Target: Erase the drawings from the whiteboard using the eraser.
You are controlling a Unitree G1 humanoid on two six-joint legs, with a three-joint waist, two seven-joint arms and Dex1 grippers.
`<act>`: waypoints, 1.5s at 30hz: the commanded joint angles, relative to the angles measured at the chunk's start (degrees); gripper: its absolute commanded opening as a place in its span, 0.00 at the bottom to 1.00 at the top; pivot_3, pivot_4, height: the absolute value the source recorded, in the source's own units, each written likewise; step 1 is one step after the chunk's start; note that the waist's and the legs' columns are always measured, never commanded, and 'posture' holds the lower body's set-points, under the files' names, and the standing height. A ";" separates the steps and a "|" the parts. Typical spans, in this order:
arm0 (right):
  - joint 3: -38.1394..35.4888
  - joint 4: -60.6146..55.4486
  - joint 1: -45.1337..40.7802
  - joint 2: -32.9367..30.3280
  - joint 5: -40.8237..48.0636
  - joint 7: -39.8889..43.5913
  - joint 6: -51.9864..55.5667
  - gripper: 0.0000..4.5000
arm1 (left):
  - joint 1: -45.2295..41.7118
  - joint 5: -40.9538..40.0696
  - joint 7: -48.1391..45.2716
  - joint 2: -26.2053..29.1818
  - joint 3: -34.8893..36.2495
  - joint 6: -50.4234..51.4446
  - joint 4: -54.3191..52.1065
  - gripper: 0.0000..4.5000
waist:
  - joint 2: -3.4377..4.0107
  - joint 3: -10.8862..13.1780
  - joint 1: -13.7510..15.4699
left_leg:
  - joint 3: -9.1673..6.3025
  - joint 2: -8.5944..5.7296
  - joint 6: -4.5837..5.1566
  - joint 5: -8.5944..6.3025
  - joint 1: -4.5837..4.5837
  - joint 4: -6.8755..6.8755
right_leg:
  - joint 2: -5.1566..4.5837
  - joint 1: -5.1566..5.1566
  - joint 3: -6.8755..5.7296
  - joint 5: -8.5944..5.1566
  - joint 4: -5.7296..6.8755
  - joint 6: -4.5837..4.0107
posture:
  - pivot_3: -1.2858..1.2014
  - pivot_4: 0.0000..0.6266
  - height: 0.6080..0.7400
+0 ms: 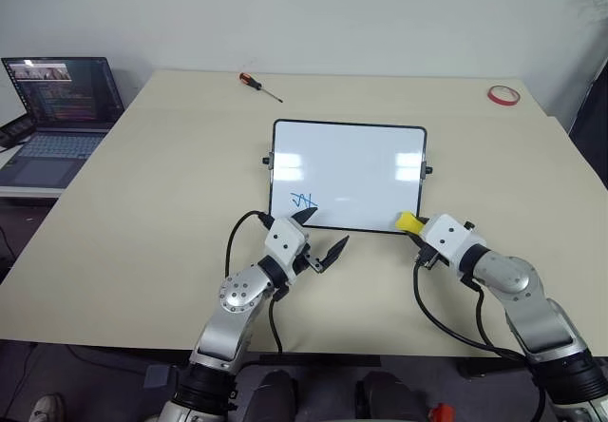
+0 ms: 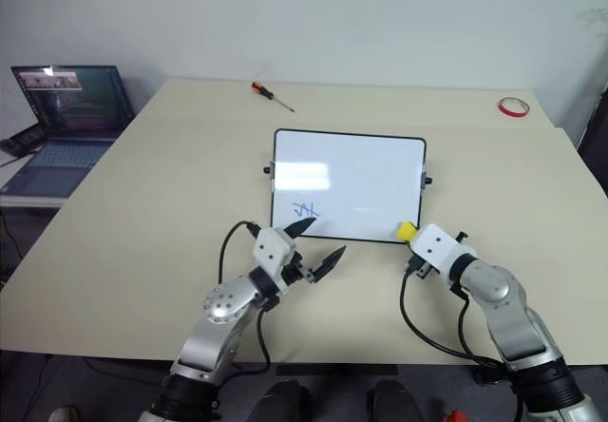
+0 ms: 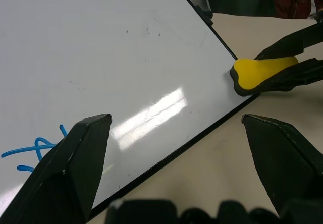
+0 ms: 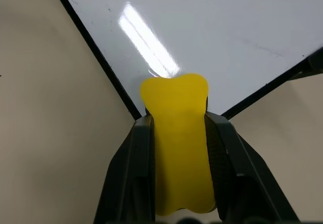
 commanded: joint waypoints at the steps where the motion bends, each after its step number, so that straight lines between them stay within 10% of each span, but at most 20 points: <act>1: -3.30 -3.71 0.80 1.59 4.26 0.48 2.12 0.24 | -0.74 -0.24 -0.21 0.12 0.00 -1.35 -0.62 1.00 | 0.03 0.04 -0.03 | -0.01 0.00 0.00 0.00 -0.01 0.00 | 0.00 -0.02 0.00 0.00 0.00 0.00 | 0.52 0.24 1.00; 18: -5.49 -13.07 9.92 11.00 10.51 -4.67 -0.48 0.24 | 5.47 1.04 6.42 1.32 4.01 -1.67 -6.68 1.00 | 0.04 0.09 -0.35 | 0.25 0.00 -0.01 0.01 -0.12 -0.78 | -0.11 -0.55 0.10 -0.05 -0.13 -0.02 | 0.52 0.24 1.00; 45: 2.97 -3.06 -4.17 13.61 9.01 -1.37 -5.90 0.24 | 13.58 2.20 16.75 -0.95 8.98 1.08 -11.59 1.00 | 0.00 0.13 -0.48 | 0.27 0.00 -0.02 0.01 -0.04 -0.80 | -0.12 -0.53 0.09 -0.05 -0.11 -0.03 | 0.52 0.24 1.00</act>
